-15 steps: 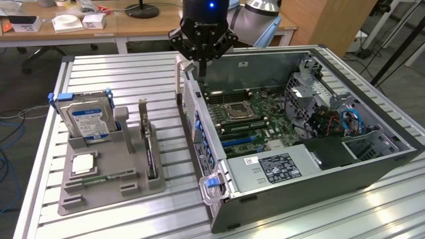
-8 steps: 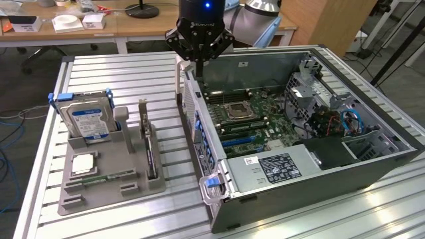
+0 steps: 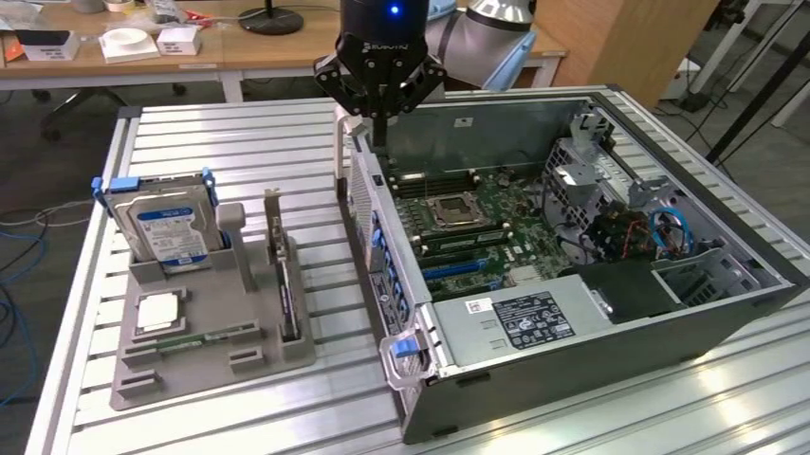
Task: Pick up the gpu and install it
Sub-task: 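Reach for the gpu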
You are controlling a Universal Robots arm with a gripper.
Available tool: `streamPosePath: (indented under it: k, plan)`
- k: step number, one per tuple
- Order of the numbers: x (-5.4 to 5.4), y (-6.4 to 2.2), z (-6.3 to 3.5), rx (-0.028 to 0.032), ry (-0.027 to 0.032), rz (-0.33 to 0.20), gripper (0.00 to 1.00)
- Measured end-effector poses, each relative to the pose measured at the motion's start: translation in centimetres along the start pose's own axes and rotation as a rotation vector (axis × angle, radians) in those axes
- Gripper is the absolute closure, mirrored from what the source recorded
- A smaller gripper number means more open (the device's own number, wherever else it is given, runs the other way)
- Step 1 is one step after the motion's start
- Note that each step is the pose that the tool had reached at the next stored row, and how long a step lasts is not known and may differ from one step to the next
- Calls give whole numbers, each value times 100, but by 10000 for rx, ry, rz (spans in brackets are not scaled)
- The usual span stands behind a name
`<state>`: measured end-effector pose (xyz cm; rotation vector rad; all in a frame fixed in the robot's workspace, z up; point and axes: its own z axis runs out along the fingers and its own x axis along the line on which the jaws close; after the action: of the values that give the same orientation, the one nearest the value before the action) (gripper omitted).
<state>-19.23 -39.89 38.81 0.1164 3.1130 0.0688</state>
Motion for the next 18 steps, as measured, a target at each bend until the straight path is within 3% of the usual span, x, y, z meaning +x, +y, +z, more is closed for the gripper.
streamPosePath:
  k: [11,18]
  plan:
    - [0,0,0,0,0,0,89]
    - [68,-5,0,1,0,1,89]
